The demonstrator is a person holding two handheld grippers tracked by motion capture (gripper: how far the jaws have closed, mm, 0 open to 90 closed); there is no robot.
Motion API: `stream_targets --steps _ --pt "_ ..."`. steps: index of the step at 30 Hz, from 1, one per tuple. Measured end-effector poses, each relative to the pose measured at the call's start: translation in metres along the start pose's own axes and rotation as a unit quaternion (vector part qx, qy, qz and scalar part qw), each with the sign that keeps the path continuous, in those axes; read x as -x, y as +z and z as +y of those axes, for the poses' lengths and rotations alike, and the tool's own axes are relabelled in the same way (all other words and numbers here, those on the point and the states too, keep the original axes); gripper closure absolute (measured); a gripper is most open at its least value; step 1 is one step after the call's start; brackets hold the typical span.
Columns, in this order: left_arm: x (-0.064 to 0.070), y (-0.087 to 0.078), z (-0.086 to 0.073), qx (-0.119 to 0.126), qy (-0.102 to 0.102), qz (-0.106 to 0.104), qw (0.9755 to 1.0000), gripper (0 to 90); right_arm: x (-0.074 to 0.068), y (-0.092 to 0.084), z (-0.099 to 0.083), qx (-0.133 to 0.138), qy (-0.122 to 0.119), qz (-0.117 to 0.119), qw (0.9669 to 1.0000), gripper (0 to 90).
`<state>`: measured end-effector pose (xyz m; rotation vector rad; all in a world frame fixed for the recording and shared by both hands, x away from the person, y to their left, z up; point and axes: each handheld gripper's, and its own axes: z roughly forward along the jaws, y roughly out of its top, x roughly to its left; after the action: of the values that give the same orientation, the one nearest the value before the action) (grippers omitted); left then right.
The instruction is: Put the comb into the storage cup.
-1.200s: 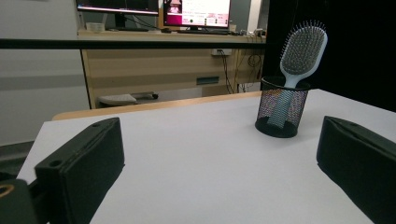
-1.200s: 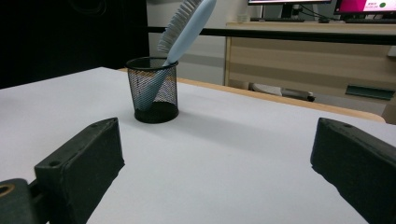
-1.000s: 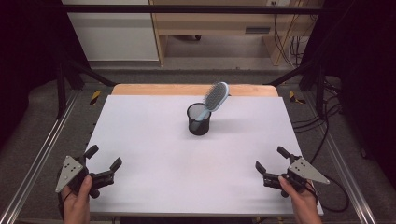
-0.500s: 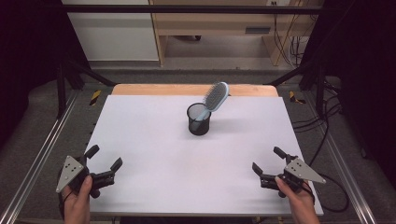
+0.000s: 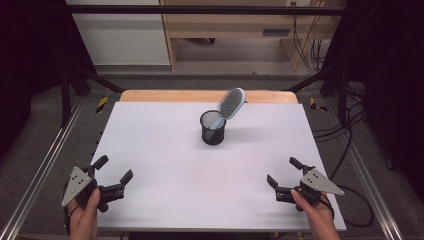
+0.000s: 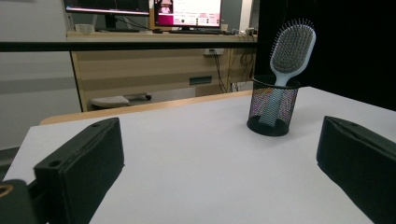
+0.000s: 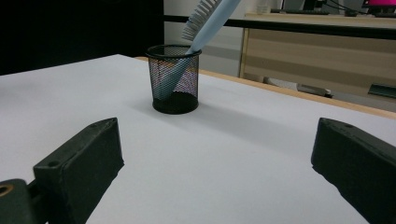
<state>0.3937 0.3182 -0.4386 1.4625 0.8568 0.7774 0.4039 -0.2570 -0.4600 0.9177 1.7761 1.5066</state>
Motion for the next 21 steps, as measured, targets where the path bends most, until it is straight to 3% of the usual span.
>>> stream_targets --steps 21 --pt "0.003 0.003 -0.001 -0.004 0.001 -0.011 0.9999 0.8 -0.007 0.021 0.002 -0.026 -0.016 0.014 0.9994 2.1"
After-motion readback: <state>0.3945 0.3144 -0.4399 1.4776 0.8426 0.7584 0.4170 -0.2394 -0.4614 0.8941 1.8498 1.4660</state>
